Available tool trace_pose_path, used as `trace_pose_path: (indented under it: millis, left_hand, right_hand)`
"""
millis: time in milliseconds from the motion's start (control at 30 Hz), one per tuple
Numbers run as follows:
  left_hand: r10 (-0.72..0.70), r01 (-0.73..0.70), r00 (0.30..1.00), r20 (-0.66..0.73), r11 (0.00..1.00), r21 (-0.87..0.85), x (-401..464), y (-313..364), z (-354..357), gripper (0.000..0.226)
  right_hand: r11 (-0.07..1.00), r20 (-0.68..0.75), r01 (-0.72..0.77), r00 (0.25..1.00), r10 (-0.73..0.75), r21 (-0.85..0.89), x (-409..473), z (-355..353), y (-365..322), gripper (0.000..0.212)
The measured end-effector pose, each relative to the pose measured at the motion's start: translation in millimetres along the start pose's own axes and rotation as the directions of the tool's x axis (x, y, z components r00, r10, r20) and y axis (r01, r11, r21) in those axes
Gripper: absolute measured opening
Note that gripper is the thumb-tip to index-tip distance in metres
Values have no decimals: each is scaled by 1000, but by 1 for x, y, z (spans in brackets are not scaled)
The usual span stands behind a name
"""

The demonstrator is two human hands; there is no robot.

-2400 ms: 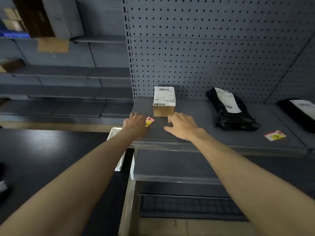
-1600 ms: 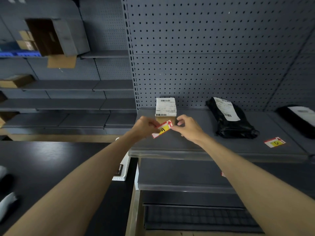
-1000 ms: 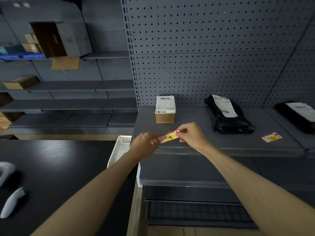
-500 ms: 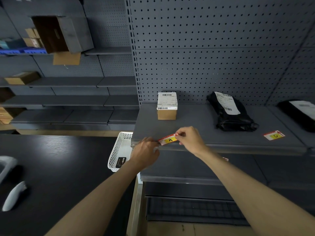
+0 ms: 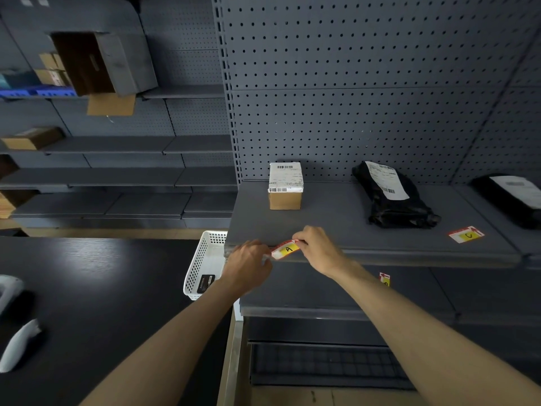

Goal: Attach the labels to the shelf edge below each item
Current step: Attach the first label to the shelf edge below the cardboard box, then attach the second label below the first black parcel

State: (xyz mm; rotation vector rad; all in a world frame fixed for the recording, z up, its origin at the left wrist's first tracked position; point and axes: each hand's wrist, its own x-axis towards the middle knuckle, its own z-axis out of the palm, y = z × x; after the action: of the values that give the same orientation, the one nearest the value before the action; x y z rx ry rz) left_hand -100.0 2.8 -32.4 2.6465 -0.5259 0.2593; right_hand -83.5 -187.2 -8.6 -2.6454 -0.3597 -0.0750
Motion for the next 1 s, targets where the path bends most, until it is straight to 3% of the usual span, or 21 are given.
trace_pose_path:
  millis: [67, 200, 400, 667, 1000]
  left_hand:
    - [-7, 7, 1000, 6, 1000, 0, 1, 1, -1, 20]
    - [20, -19, 1000, -5, 1000, 24, 3, 7, -6, 20]
    - [59, -55, 997, -42, 995, 80, 17, 48, -13, 26]
    - [55, -50, 997, -49, 994, 102, 50, 165, 10, 30]
    - [-13, 18, 997, -79, 998, 65, 84, 324, 87, 32]
  right_hand:
    - [1000, -3, -3, 1000, 3, -21, -1, -2, -1, 20]
    - [999, -47, -14, 999, 11, -48, -13, -14, -1, 48]
    - [971, -171, -30, 985, -11, -237, -47, -51, 28, 41]
    - [947, -267, -101, 963, 17, -304, -102, -130, 121, 41]
    - [969, -230, -71, 973, 15, -237, -165, -194, 265, 38]
